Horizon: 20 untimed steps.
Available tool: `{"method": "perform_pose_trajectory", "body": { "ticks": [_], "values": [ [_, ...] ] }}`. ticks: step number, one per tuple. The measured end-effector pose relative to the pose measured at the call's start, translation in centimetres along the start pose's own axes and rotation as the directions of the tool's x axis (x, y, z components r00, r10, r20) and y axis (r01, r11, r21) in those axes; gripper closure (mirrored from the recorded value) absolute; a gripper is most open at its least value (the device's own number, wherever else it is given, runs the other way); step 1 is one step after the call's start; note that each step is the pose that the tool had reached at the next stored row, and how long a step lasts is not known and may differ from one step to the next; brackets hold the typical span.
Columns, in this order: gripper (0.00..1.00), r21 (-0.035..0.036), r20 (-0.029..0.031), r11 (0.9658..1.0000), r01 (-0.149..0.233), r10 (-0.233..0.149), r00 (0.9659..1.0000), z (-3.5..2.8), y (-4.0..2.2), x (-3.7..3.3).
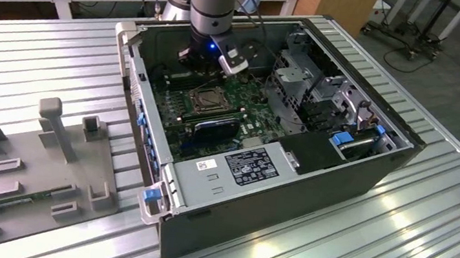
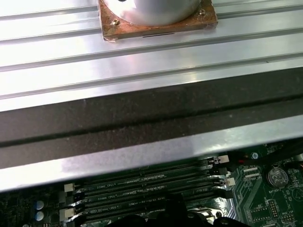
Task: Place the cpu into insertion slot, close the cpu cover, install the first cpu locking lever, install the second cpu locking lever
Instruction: 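Install the first cpu locking lever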
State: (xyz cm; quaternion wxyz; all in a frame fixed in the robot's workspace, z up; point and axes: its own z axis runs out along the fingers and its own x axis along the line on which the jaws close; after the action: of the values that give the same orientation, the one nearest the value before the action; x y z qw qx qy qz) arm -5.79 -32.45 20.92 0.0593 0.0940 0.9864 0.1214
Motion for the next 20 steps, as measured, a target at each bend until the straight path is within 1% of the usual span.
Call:
{"method": "perform_pose_trajectory", "body": {
  "ticks": [7, 14, 16, 20],
  "values": [
    [0.89, 0.0004, 0.0, 1.0, 0.0, 0.0, 1.0, 0.48, -0.13, 0.03],
    [0.89, 0.0005, 0.0003, 1.0, -0.002, 0.002, 1.0, 0.61, -0.1, -0.25],
    [0.89, 0.0011, 0.0014, 1.0, -0.006, 0.006, 1.0, 0.63, -0.1, -0.29],
    [0.89, 0.0029, 0.0063, 0.9997, -0.025, 0.025, 0.9997, 0.69, -0.1, -0.29]
  ]
}}
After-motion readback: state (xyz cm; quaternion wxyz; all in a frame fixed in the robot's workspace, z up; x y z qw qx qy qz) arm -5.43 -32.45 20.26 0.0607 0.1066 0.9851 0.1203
